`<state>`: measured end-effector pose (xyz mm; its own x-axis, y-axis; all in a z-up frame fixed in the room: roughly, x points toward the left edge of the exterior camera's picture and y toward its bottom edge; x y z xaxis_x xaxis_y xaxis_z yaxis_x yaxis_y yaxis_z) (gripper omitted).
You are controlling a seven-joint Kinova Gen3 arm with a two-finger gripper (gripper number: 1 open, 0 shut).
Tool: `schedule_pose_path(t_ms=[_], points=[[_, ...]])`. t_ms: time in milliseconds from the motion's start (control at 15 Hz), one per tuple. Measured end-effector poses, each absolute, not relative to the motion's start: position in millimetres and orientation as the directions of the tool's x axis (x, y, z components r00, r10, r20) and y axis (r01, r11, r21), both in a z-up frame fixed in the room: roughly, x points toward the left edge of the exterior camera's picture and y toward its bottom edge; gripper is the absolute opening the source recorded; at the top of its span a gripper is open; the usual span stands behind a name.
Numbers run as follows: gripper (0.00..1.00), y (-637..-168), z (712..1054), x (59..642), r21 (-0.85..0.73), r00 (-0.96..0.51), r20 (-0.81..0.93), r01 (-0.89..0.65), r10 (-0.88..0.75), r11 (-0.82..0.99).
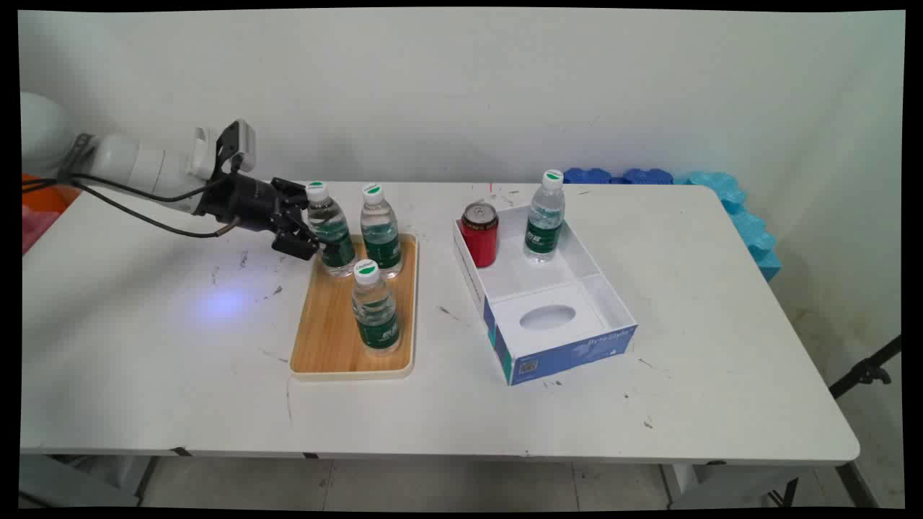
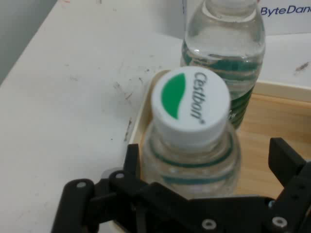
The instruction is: Pick up the green bottle from the white box
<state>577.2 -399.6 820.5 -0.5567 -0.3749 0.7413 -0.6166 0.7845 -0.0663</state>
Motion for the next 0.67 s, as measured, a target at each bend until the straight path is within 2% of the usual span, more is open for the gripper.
schedule_pose_path(t_ms=[667], points=[[1.0, -371, 841, 597, -0.13, -0.594, 0.699, -0.653, -0.398, 0.746]])
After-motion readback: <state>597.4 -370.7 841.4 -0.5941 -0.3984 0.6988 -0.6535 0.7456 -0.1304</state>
